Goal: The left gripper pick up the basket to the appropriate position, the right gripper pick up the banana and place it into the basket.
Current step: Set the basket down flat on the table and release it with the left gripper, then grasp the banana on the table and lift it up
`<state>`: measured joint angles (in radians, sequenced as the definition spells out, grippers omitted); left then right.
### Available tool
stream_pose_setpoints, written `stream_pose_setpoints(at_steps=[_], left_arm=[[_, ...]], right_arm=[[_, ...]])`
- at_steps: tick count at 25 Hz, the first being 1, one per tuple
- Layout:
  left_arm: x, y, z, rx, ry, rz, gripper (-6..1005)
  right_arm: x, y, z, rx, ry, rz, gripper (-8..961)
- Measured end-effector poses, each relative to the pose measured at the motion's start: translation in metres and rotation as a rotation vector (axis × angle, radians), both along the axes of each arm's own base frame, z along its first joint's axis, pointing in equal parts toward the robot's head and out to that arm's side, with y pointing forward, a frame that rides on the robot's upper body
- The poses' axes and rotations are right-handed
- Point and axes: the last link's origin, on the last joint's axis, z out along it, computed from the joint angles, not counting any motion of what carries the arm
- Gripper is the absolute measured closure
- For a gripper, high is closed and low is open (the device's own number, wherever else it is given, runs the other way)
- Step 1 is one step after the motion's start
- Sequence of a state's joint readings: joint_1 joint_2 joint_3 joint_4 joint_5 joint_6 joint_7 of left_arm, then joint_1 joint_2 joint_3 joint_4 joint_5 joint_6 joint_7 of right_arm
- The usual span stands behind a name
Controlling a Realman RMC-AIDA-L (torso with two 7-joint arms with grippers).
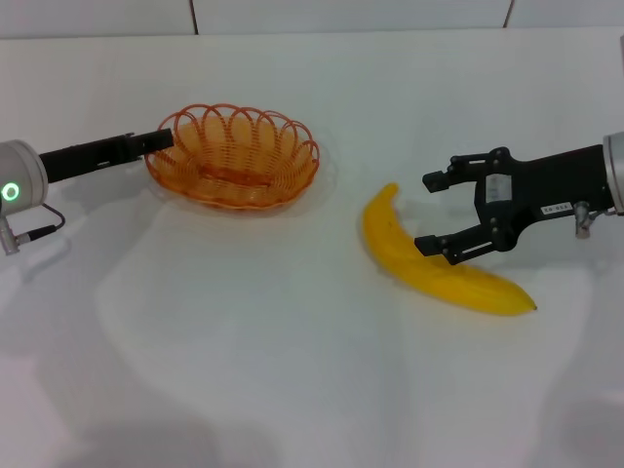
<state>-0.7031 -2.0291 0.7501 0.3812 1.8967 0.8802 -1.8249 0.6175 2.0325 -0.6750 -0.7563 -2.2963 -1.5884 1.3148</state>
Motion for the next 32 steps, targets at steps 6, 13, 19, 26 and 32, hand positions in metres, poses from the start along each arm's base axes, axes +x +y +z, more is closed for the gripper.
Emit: stream_pose_setpoints(at_steps=[6,13,19,26,32], left_arm=[[-0.001,-0.005,0.015,0.05,-0.034,-0.056,464],[-0.011,-0.009,0.036,0.139,0.065,-0.162,369],[-0.019,-0.025,0.044,0.193,0.183,-0.339,377],[-0.016,-0.059,0.035,0.142,0.197,-0.574,380],[-0.034,-0.089,0.042,0.176,0.198,-0.606,377]], right_arm=[[0.0,0.0,-0.001,0.001,-0.001,0.003,55],[-0.006,0.004,-0.001,0.024,0.032,0.022,55],[-0.014,0.009,-0.001,0.081,0.097,0.036,55],[-0.011,0.018,-0.012,0.138,0.102,0.014,55],[-0.032,0.018,-0.028,0.089,0.124,0.069,56]])
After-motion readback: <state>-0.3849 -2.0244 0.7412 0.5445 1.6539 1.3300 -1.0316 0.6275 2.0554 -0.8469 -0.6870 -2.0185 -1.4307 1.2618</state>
